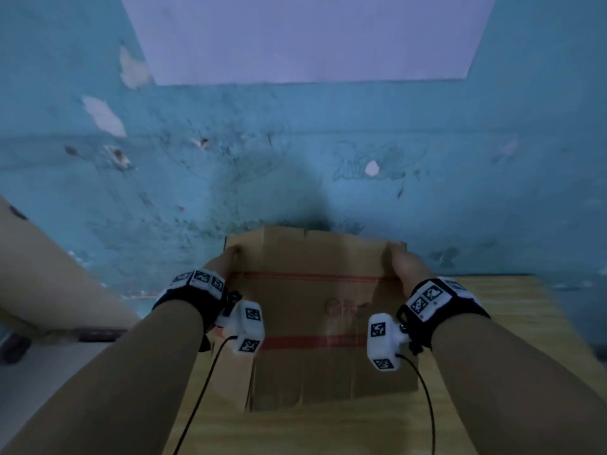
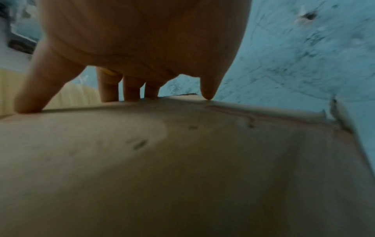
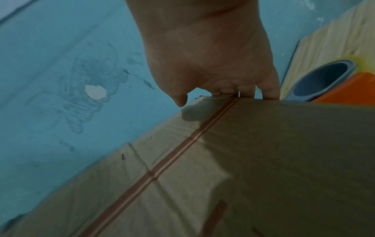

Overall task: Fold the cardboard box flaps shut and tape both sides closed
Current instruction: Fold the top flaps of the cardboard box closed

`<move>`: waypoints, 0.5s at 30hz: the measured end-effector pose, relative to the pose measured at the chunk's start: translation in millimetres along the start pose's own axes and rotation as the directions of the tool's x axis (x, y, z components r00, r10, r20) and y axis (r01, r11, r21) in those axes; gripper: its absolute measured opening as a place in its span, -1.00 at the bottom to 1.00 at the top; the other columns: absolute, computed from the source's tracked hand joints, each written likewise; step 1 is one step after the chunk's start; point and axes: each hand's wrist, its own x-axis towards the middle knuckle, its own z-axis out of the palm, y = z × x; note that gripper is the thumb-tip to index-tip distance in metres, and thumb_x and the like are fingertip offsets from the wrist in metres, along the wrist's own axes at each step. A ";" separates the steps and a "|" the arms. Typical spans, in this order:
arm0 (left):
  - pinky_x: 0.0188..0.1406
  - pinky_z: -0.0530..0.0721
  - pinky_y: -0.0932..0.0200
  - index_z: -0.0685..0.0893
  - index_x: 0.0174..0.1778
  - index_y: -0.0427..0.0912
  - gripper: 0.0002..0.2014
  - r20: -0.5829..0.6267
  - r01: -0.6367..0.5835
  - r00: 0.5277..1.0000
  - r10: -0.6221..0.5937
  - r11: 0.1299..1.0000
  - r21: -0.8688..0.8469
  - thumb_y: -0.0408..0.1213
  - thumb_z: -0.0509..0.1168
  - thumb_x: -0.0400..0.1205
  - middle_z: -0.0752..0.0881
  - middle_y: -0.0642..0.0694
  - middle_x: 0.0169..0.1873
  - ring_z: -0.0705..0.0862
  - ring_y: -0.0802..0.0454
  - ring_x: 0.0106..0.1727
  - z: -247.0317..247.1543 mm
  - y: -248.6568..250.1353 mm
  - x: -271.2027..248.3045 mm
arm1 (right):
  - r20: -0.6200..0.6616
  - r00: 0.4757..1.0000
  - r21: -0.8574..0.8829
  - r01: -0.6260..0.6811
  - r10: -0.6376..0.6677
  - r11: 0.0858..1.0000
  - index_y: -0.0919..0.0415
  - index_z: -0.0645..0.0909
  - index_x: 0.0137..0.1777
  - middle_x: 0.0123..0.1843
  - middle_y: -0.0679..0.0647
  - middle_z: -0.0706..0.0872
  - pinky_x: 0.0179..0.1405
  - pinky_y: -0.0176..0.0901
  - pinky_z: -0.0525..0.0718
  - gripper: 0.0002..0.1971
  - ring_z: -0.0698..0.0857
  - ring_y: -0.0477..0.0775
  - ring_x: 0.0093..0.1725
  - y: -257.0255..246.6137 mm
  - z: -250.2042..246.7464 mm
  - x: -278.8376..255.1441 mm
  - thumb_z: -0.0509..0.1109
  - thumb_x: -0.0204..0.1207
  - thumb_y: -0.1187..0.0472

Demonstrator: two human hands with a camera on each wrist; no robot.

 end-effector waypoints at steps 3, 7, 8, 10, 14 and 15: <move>0.58 0.31 -0.07 0.23 0.60 -0.42 -0.36 0.011 0.041 0.999 -0.040 0.995 -0.094 0.02 -0.02 0.76 0.31 -0.41 0.58 0.35 -0.30 0.57 -3.4 10.4 -6.8 | 0.029 0.999 -0.053 0.029 -0.028 0.998 0.44 0.18 0.61 0.65 0.31 0.24 0.56 -0.07 0.23 -0.36 0.31 0.26 0.60 -7.5 -12.5 -25.4 -0.04 0.73 -0.06; 0.54 0.37 -0.12 0.27 0.61 -0.33 -0.25 0.060 0.033 0.998 -0.021 0.979 -0.200 0.21 0.00 0.68 0.34 -0.38 0.57 0.39 -0.30 0.55 -5.6 12.2 -19.2 | 0.074 0.994 -0.089 0.085 -0.079 0.992 0.46 0.15 0.61 0.65 0.37 0.19 0.60 -0.01 0.21 -0.41 0.26 0.30 0.61 -7.2 -30.6 -46.1 -0.13 0.77 0.02; 0.52 0.37 -0.13 0.28 0.61 -0.30 -0.22 0.087 0.023 0.996 -0.004 0.975 -0.219 0.26 0.01 0.65 0.34 -0.36 0.58 0.39 -0.28 0.55 -5.9 11.6 -24.1 | 0.063 0.994 -0.063 0.091 -0.087 0.994 0.47 0.16 0.61 0.65 0.38 0.20 0.59 0.01 0.24 -0.42 0.27 0.32 0.60 -6.0 -34.1 -46.0 -0.12 0.77 0.02; 0.53 0.38 -0.16 0.32 0.61 -0.22 -0.08 0.164 0.015 0.986 0.027 0.967 -0.254 0.43 0.07 0.51 0.37 -0.31 0.57 0.42 -0.26 0.54 -6.5 10.7 -29.5 | 0.040 0.994 -0.025 0.100 -0.099 0.995 0.45 0.19 0.60 0.64 0.37 0.23 0.59 0.04 0.26 -0.40 0.30 0.32 0.59 -6.2 -38.6 -48.2 -0.07 0.75 -0.01; 0.46 0.48 -0.14 0.55 0.36 -0.22 -0.16 0.248 0.013 0.966 0.079 0.937 -0.349 0.46 0.13 0.46 0.65 -0.26 0.29 0.57 -0.20 0.38 -3.2 20.8 -16.7 | 0.006 0.993 0.096 0.116 -0.117 0.989 0.41 0.31 0.56 0.58 0.36 0.36 0.54 0.14 0.37 -0.23 0.41 0.35 0.52 -5.7 -41.5 -52.9 -0.07 0.64 -0.26; 0.31 0.58 -0.08 0.60 0.25 -0.32 -0.29 0.287 0.004 0.949 0.126 0.910 -0.415 0.31 0.05 0.61 0.77 -0.30 0.08 0.69 -0.20 0.19 -1.4 27.1 -14.6 | 0.012 0.992 0.138 0.121 -0.124 0.983 0.37 0.34 0.54 0.56 0.34 0.41 0.53 0.16 0.40 -0.19 0.45 0.34 0.49 -4.5 -39.6 -47.6 -0.05 0.59 -0.32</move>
